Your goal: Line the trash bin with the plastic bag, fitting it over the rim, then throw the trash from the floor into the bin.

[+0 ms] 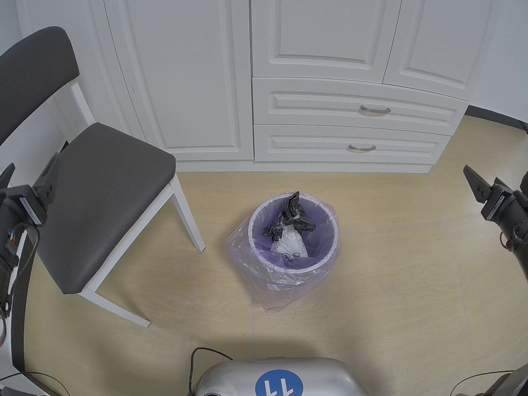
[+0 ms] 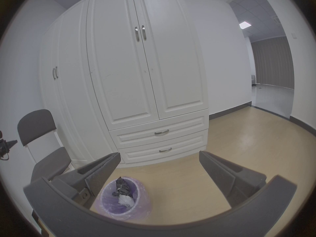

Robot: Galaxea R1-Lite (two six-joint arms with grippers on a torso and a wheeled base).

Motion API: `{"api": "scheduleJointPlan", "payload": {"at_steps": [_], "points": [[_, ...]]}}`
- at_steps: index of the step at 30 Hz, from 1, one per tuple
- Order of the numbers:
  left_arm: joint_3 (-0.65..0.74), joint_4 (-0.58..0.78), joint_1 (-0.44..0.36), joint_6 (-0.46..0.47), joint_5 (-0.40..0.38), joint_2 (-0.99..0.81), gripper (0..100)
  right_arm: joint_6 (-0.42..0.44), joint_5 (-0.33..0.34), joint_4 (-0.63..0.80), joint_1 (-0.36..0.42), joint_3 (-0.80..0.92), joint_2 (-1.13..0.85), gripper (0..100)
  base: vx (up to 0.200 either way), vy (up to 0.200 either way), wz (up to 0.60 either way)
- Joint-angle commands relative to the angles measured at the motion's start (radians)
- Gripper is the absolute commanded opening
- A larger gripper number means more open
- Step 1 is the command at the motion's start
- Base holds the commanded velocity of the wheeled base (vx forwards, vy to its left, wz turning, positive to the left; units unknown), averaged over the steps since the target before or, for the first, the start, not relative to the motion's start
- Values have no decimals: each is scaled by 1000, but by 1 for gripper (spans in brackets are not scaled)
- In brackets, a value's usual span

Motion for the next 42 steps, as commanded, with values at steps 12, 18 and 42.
{"api": "scheduleJointPlan", "payload": {"at_steps": [12,18,42], "points": [[-384,654,191,-127,-19,-436,100,-68,7,758,-162,-496,-596,100,0,0,0],[-415,788,191,-129,-18,-517,100,-68,4,916,-163,-548,-714,100,0,0,0],[-559,1326,279,-143,-16,-867,100,-73,-64,1338,-160,-582,-1181,100,0,0,0]]}}
